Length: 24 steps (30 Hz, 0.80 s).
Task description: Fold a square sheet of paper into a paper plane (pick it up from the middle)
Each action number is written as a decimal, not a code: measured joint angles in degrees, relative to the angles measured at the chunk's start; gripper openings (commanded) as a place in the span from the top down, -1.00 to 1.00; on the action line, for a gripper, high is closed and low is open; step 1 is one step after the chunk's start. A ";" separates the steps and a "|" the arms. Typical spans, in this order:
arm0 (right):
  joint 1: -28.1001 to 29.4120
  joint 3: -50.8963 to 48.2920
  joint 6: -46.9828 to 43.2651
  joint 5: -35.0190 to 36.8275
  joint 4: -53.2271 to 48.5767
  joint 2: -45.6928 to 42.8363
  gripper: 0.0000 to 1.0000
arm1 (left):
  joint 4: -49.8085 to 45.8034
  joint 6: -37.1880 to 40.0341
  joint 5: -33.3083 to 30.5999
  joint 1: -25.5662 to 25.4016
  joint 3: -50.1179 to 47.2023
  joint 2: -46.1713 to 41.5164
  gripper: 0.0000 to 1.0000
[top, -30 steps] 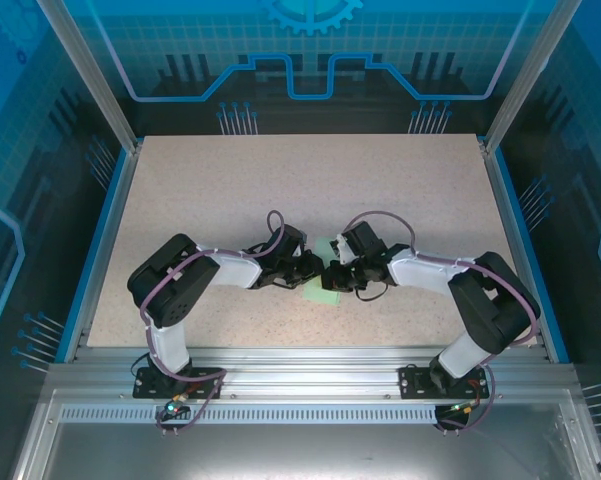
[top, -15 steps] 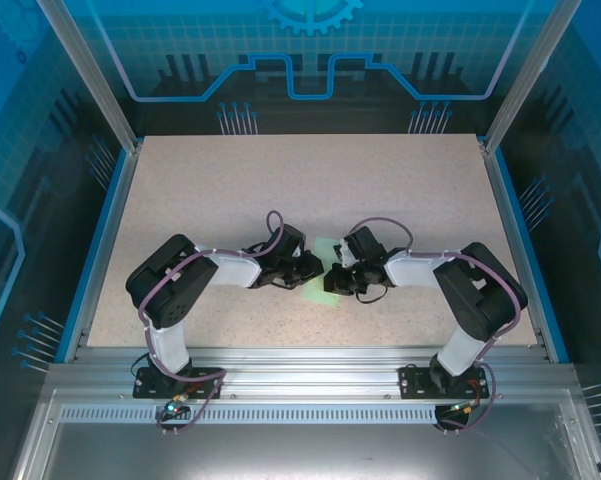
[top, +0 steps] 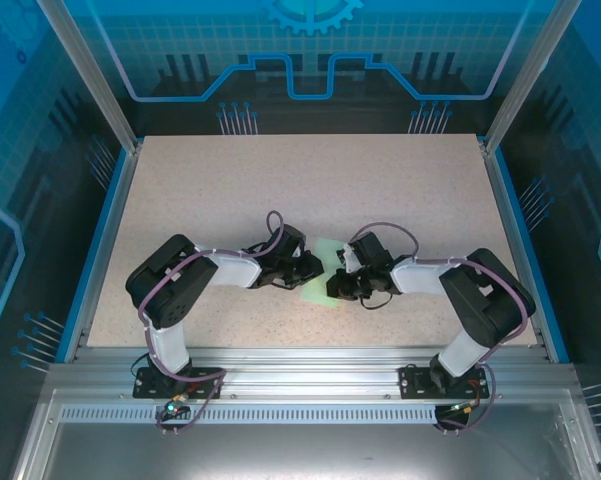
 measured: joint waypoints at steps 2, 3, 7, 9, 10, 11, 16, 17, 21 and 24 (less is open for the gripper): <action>0.02 -1.46 -0.44 -0.61 -0.35 -1.42 0.77 | -0.02 -0.02 0.00 0.00 0.00 0.00 0.64; 0.02 -2.01 -0.92 -0.96 -0.92 -2.05 0.77 | -0.02 -0.02 0.00 0.00 0.00 0.00 0.63; 0.02 -2.60 -3.67 -2.34 -3.52 -3.04 0.78 | 0.00 -0.02 0.02 0.00 0.00 0.00 0.63; 0.02 -2.67 -4.59 -2.43 -4.52 -3.39 0.78 | -0.02 0.00 0.02 0.00 0.00 0.00 0.63; 0.02 -2.71 -5.05 -2.34 -5.25 -3.69 0.79 | -0.02 0.00 0.02 0.00 0.00 -0.02 0.63; 0.02 -2.71 -5.42 -2.21 -6.01 -4.02 0.79 | -0.02 0.00 0.02 0.00 0.00 -0.04 0.63; 0.02 -2.73 -6.01 0.33 -11.78 -7.80 0.70 | -0.04 0.02 0.02 0.00 -0.11 -0.17 0.62; 0.00 -2.71 -5.81 0.83 -12.33 -8.83 0.62 | -0.04 0.04 0.02 0.00 -0.20 -0.26 0.62; -0.98 -2.54 -4.81 3.10 -12.83 -12.50 0.32 | -0.37 0.76 0.02 0.00 -0.96 -1.18 0.60; -3.02 -2.32 -3.63 3.69 -11.32 -12.39 0.19 | -1.49 1.09 0.02 0.00 -1.16 -1.77 0.59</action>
